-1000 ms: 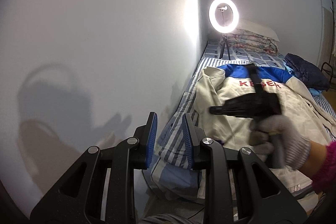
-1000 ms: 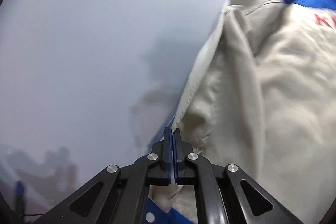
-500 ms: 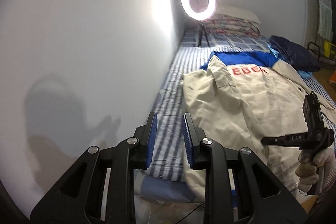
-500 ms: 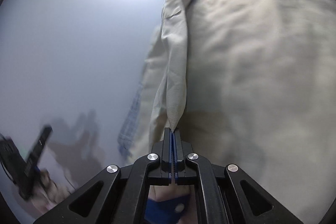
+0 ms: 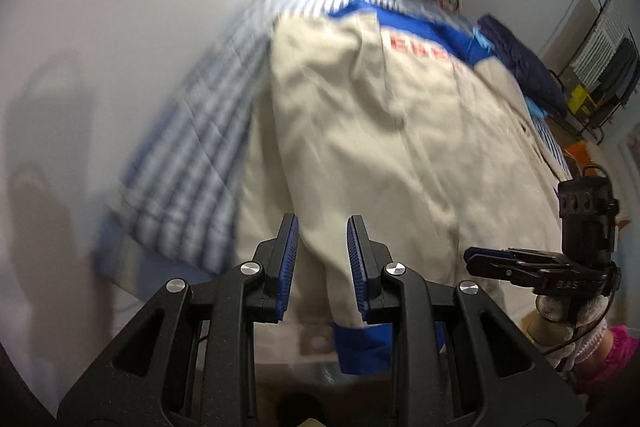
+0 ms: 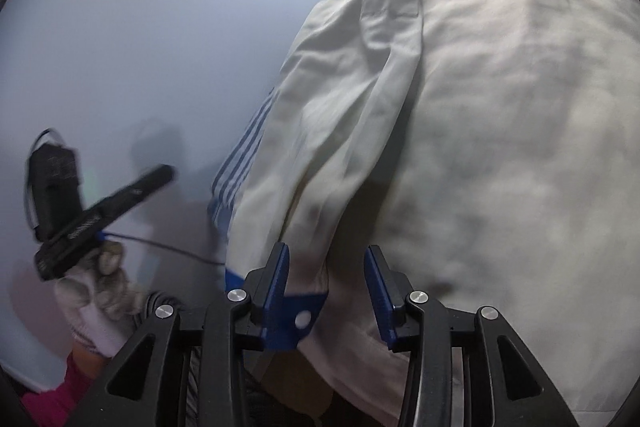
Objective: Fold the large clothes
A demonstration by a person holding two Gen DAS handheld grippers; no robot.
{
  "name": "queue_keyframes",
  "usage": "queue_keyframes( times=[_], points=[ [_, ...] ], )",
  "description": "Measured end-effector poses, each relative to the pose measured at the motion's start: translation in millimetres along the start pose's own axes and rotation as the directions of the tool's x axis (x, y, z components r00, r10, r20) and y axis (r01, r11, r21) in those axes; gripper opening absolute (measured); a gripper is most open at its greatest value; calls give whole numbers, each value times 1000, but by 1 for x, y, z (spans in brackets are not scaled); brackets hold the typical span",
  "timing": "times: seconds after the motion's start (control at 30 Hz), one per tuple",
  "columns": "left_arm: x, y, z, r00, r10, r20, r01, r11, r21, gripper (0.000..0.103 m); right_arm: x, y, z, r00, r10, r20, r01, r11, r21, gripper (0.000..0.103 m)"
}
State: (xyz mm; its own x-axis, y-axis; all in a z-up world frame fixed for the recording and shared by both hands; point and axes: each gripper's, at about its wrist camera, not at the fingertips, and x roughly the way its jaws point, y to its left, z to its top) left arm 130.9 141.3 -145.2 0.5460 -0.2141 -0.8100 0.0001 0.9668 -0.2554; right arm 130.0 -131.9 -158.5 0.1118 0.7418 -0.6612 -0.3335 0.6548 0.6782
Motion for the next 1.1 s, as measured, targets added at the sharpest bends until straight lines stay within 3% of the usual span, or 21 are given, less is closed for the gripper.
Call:
queue_keyframes(
  times=[0.13,0.33,0.37,0.4,0.47,0.53,0.63,0.73,0.87,1.0,1.1],
  points=[
    [36,12,-16,993,-78,-92,68,992,-103,25,10,-6,-6,999,25,-21,-25,1000,0,41],
    [57,17,-35,978,-167,-125,143,973,-183,23,30,-9,-8,998,44,-51,-44,999,8,35],
    [58,16,-35,977,-173,-121,149,972,-183,18,30,-6,-8,997,60,-56,-60,998,11,27],
    [58,16,-36,977,-177,-120,152,970,-188,3,34,-4,-7,994,84,-64,-83,996,14,14],
    [54,20,-34,978,-181,-108,156,966,-204,1,38,4,-4,991,110,-76,-109,994,8,2],
    [40,25,-27,984,-166,-66,149,966,-212,0,41,14,0,990,120,-72,-121,993,-11,0],
    [1,35,-20,995,-91,26,95,978,-188,0,35,43,6,981,188,-53,-191,980,-57,0],
    [-6,46,-21,998,-48,39,54,980,-190,0,36,66,8,990,136,-48,-141,979,-145,0],
    [40,53,-38,995,-20,-98,-1,978,-209,0,65,52,-1,992,-21,-122,3,989,-148,0],
    [45,43,-39,996,29,-84,-42,987,-156,0,55,32,-4,991,-55,-118,42,993,-111,0],
    [42,44,-39,997,19,-75,-32,984,-174,0,39,30,-4,991,-73,-112,58,989,-135,0]
  ],
)
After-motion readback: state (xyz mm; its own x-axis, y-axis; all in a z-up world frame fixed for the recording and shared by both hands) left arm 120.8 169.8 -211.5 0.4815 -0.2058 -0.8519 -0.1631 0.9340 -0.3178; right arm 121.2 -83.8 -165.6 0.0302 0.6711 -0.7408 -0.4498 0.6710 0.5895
